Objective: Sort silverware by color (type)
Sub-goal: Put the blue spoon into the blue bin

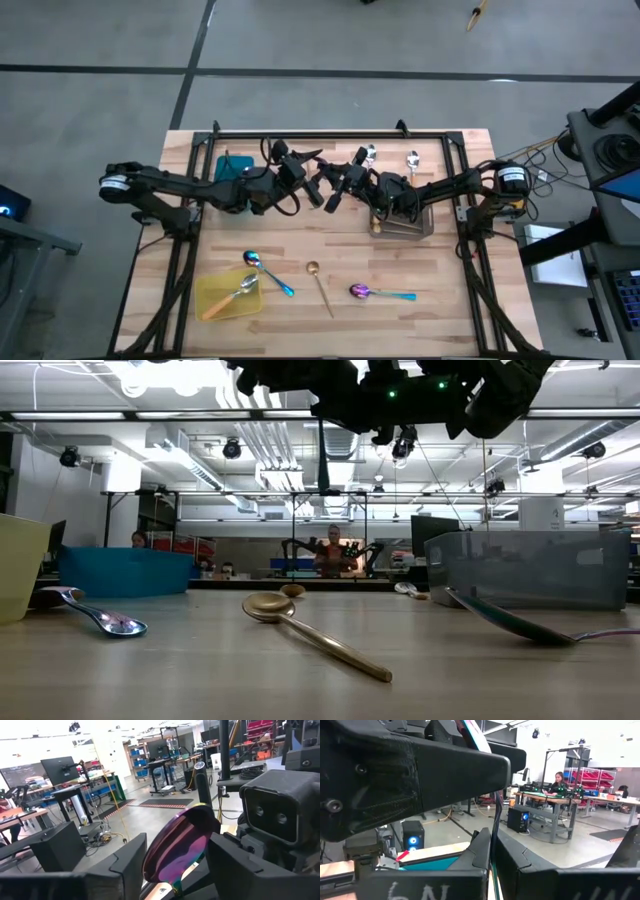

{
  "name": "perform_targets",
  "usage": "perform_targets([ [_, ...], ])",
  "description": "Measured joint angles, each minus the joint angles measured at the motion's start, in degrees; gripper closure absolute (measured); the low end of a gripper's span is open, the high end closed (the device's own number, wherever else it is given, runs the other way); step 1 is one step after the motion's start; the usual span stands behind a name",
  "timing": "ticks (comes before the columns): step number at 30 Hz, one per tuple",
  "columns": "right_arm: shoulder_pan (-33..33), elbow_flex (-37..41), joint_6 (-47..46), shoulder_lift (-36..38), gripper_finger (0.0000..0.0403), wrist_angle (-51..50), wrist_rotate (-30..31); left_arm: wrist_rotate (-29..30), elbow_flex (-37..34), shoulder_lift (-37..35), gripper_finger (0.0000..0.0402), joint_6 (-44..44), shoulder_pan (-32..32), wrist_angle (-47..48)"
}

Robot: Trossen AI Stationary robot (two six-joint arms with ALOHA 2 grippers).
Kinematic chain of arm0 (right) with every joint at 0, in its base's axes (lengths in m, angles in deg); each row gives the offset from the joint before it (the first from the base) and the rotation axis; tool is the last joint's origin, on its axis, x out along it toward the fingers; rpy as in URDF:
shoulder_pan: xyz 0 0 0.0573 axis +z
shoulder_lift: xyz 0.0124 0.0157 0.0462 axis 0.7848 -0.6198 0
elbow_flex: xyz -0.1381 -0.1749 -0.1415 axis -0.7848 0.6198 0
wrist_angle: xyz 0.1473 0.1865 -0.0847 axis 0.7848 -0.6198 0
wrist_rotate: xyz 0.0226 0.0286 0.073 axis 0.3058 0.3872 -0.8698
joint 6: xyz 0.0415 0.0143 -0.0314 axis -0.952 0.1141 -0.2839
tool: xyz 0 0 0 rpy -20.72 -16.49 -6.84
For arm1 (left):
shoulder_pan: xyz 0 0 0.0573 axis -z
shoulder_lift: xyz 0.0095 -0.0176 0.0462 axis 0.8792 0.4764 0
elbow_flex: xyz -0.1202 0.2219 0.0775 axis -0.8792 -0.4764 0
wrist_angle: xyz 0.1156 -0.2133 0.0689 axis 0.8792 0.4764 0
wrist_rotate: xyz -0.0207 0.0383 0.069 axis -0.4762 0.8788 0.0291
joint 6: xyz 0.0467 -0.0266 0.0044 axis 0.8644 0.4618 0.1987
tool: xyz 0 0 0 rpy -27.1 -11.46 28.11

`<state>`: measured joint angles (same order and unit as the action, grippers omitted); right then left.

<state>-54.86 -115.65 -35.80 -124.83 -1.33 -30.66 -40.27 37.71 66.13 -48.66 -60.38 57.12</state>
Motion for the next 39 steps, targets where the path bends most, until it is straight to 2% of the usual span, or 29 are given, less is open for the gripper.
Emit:
perform_targets([
  [5,0.00,0.00,0.62,0.00,0.0394,0.04,0.00,0.00,0.00,0.00,0.0227,-1.47,0.00,0.28],
  [15,0.00,0.26,1.48,-0.39,0.0394,2.10,1.33,-0.35,0.00,0.00,0.0174,-2.55,-0.07,2.83],
  [25,0.02,0.52,4.22,-0.39,0.0394,3.21,0.90,-4.53,0.00,1.73,0.0171,-4.09,-0.80,1.95],
  [30,0.02,0.55,3.78,-0.39,0.0394,3.41,0.85,-4.66,0.01,1.70,0.0187,-3.15,-0.85,1.64],
  [39,0.02,0.59,4.33,-0.39,0.0394,3.32,0.72,-4.26,0.00,1.66,0.0258,-2.11,-0.94,1.66],
])
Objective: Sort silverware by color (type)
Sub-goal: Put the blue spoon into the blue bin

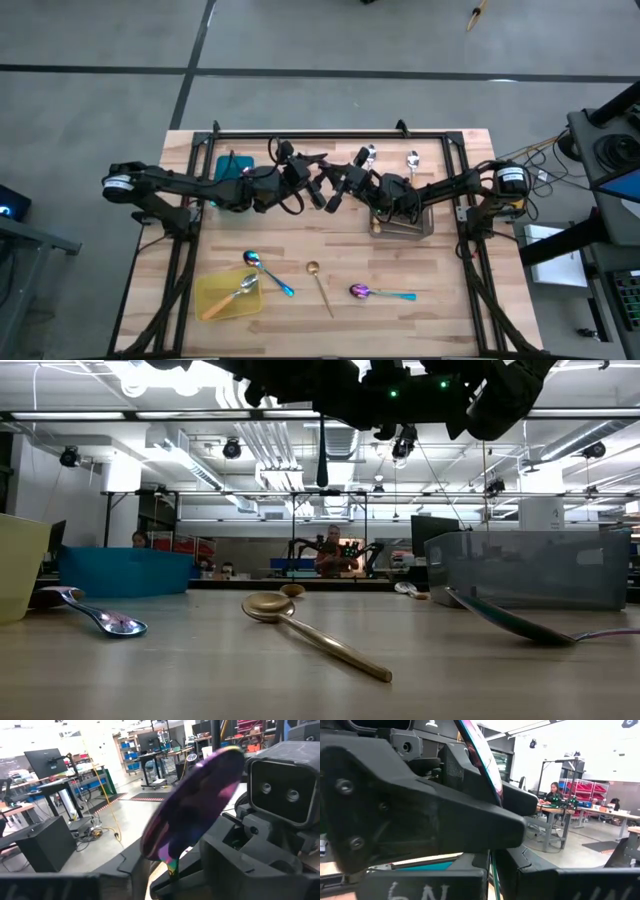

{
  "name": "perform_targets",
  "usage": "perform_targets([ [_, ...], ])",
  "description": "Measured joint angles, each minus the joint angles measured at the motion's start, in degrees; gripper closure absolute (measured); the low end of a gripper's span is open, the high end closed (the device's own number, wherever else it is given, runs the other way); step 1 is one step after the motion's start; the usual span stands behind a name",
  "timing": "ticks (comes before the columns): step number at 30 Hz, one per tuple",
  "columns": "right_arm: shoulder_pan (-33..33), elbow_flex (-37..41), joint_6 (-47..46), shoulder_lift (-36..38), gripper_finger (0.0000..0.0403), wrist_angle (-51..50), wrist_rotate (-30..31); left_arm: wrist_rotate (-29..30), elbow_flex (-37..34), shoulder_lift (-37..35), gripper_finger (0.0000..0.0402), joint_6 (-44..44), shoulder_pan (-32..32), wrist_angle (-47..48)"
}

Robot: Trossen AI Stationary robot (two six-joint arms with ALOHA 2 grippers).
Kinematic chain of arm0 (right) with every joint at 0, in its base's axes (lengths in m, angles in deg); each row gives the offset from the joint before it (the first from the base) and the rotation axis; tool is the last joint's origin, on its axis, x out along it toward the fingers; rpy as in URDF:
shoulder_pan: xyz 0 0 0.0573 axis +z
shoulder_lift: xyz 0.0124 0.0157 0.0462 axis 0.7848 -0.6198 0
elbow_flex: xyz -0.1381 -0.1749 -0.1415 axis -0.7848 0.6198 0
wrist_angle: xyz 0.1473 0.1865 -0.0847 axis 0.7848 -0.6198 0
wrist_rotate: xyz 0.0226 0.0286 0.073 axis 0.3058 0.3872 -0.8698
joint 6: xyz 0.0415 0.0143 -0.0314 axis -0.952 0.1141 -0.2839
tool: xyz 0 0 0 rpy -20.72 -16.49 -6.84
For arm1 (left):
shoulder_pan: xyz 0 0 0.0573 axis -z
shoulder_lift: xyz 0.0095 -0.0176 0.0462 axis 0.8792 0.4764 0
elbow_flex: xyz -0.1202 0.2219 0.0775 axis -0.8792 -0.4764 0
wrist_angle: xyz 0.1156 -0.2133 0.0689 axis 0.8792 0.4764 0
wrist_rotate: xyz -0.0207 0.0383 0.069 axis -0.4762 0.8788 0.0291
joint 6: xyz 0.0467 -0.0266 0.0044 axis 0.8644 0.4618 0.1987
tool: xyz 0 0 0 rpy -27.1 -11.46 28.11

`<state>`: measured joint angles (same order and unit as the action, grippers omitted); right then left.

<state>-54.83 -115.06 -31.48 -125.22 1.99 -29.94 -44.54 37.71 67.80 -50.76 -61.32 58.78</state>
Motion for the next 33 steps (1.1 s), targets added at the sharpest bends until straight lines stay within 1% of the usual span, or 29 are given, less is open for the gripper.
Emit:
perform_targets([
  [8,0.02,0.00,0.18,0.00,0.0393,-0.07,-0.07,-0.02,0.02,0.00,0.0346,-0.02,0.00,0.23],
  [14,0.00,0.02,0.22,0.02,0.0392,-0.31,-0.02,0.02,0.00,-0.07,0.0395,-0.03,0.00,0.68],
  [17,0.00,0.02,0.20,0.03,0.0387,-0.53,-0.02,0.02,0.00,-0.09,0.0399,0.00,0.00,0.76],
  [19,0.00,0.02,-0.04,0.15,0.0376,-1.24,0.06,-0.08,0.02,-0.29,0.0401,0.04,0.02,1.61],
  [28,-0.02,0.02,-0.22,1.35,0.0291,-3.62,0.15,1.18,0.00,-3.73,0.0401,0.07,0.09,6.21],
  [33,-0.02,0.02,2.26,1.97,0.0256,-5.53,0.15,1.25,0.00,-7.41,0.0401,-0.54,0.04,14.29],
])
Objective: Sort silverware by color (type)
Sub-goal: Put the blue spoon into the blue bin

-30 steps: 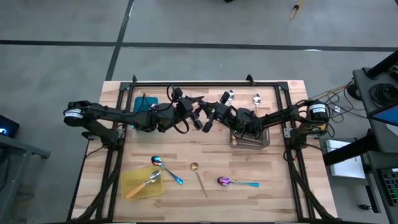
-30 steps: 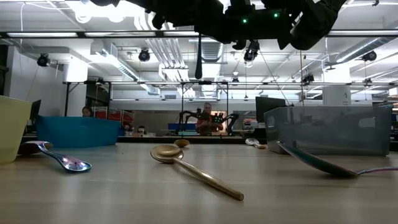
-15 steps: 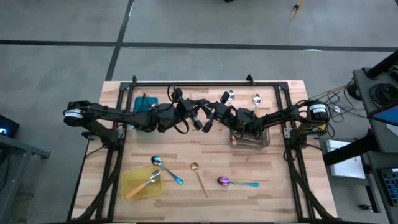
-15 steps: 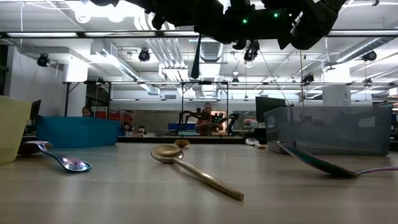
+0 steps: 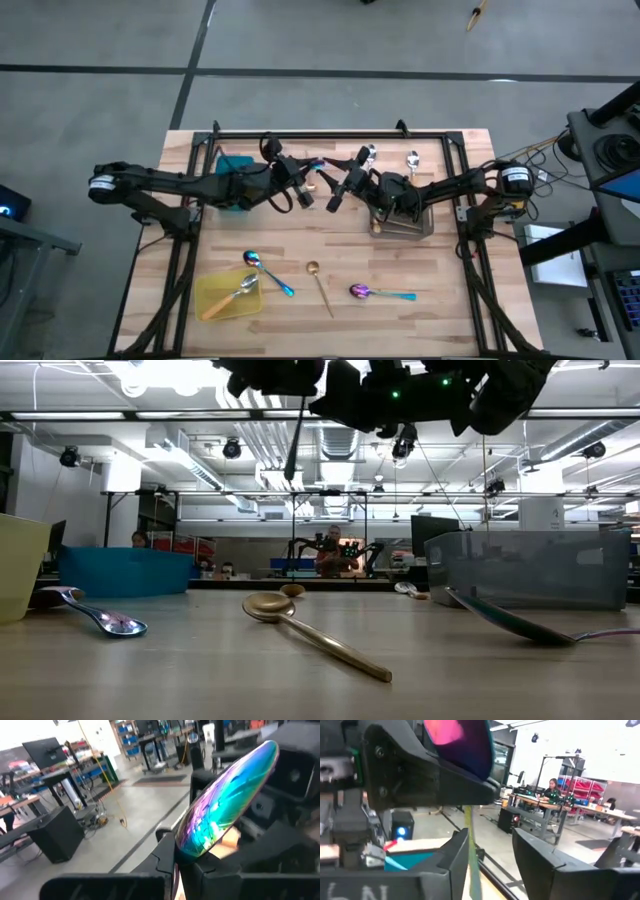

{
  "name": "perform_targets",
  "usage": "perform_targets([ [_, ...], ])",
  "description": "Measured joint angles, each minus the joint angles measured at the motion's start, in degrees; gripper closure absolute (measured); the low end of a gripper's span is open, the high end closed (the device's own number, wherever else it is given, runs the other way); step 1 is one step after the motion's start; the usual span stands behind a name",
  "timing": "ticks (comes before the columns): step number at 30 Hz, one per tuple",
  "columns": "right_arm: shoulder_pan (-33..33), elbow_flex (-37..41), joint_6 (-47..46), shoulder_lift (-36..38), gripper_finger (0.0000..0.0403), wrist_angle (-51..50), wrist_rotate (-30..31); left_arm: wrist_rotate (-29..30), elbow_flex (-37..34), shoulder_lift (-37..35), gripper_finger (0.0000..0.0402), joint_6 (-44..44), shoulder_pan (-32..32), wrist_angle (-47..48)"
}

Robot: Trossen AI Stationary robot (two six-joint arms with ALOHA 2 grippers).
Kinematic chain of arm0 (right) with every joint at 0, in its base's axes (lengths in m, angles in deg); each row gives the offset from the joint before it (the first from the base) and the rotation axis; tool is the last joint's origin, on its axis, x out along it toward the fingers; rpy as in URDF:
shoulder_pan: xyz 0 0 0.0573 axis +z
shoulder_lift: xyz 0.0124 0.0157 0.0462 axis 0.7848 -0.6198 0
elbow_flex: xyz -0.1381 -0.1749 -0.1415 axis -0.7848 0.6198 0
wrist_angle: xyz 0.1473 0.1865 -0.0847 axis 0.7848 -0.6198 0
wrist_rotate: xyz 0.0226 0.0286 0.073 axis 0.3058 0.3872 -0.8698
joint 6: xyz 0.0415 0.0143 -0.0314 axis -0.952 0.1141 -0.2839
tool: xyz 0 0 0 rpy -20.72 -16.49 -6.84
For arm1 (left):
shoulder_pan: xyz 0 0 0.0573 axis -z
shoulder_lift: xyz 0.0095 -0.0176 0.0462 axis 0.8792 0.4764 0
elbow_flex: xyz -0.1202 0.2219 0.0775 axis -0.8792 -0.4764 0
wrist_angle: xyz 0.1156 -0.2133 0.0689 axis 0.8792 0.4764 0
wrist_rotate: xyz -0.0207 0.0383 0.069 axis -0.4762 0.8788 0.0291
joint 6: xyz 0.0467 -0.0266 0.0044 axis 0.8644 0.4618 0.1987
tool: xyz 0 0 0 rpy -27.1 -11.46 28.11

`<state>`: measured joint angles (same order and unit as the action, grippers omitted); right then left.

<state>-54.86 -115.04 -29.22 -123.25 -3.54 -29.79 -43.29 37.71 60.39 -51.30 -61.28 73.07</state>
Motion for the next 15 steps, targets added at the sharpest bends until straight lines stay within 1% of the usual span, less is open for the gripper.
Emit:
perform_targets([
  [2,0.00,0.00,2.04,0.50,0.0248,-1.77,0.02,-0.36,0.00,-1.84,0.0401,-1.19,0.02,4.89],
  [6,0.00,0.00,7.14,3.02,0.0239,-8.72,-0.26,-6.19,0.00,-5.59,0.0401,-5.41,0.00,15.20],
  [7,0.00,0.00,8.11,4.02,0.0239,-11.60,-1.57,-7.72,0.00,-6.26,0.0401,-6.40,0.00,17.79],
  [9,-0.09,0.00,9.04,6.41,0.0241,-17.63,-6.51,-11.47,0.00,-7.15,0.0401,-8.02,0.00,22.57],
  [12,-0.26,-0.07,7.86,9.75,0.0249,-24.57,-16.56,-17.14,0.00,-7.31,0.0401,-9.73,0.02,27.28],
  [15,-0.26,-0.09,5.45,12.28,0.0256,-27.33,-27.01,-18.84,0.00,-5.55,0.0401,-11.26,0.04,27.71],
])
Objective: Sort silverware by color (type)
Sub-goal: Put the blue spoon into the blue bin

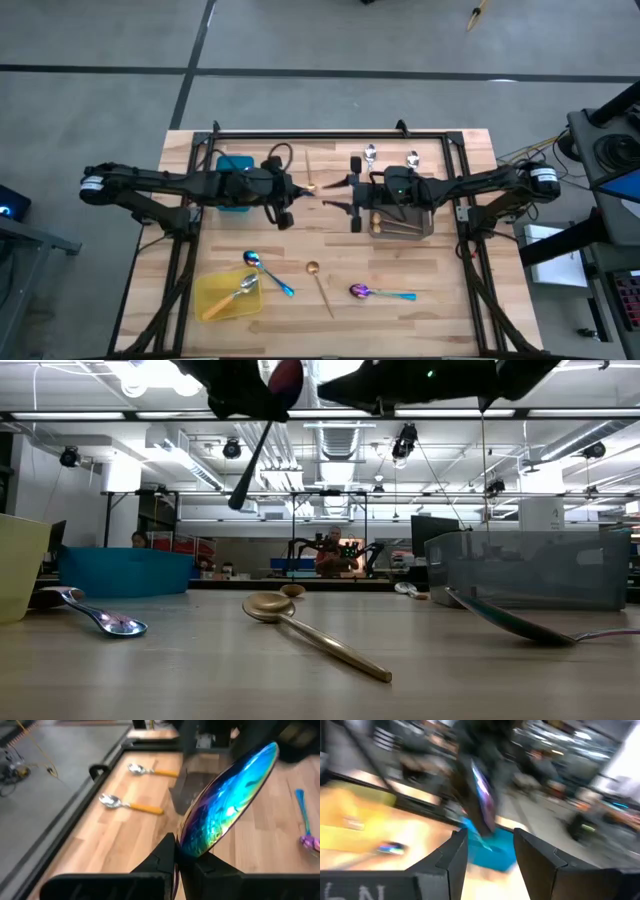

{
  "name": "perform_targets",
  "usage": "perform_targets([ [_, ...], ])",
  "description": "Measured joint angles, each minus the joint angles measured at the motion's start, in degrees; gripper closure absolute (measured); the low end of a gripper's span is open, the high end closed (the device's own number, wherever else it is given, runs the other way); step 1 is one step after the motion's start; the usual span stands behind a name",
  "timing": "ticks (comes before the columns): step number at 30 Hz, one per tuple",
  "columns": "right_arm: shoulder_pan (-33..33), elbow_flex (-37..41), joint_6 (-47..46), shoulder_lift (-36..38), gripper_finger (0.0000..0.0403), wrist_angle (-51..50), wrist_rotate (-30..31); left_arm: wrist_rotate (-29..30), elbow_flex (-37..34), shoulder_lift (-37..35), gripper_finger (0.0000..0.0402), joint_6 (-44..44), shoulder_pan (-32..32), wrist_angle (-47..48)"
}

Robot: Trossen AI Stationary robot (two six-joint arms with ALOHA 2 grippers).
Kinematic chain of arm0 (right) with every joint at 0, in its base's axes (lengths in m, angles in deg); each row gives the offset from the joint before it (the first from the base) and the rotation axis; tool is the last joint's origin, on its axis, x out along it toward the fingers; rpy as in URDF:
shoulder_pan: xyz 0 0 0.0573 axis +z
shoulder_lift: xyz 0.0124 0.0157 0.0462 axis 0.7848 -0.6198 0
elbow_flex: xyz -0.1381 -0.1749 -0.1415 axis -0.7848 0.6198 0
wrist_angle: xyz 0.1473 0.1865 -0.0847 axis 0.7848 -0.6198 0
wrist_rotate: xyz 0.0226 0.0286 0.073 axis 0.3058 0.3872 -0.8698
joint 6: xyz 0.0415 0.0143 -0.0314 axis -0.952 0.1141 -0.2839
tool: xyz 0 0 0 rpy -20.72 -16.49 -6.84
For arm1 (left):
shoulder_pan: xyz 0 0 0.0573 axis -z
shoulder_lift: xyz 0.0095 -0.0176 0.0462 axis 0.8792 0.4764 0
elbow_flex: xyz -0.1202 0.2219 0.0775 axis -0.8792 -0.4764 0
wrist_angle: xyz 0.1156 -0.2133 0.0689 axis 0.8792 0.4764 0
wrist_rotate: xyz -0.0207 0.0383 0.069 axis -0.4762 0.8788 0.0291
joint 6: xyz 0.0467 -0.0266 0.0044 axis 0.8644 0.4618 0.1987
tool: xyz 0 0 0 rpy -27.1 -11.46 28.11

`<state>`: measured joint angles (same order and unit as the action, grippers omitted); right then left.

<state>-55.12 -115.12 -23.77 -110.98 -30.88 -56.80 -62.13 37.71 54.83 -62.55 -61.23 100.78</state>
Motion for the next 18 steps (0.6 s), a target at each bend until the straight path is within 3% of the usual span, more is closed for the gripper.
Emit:
perform_targets([
  [2,0.03,-0.05,-1.61,0.57,0.0260,0.27,-4.31,-0.07,-0.02,1.64,0.0401,-0.60,0.00,0.02],
  [18,-0.26,-0.07,-2.92,0.53,0.0272,-0.02,-3.96,-1.45,-0.11,9.15,0.0401,-1.65,0.00,-12.66],
])
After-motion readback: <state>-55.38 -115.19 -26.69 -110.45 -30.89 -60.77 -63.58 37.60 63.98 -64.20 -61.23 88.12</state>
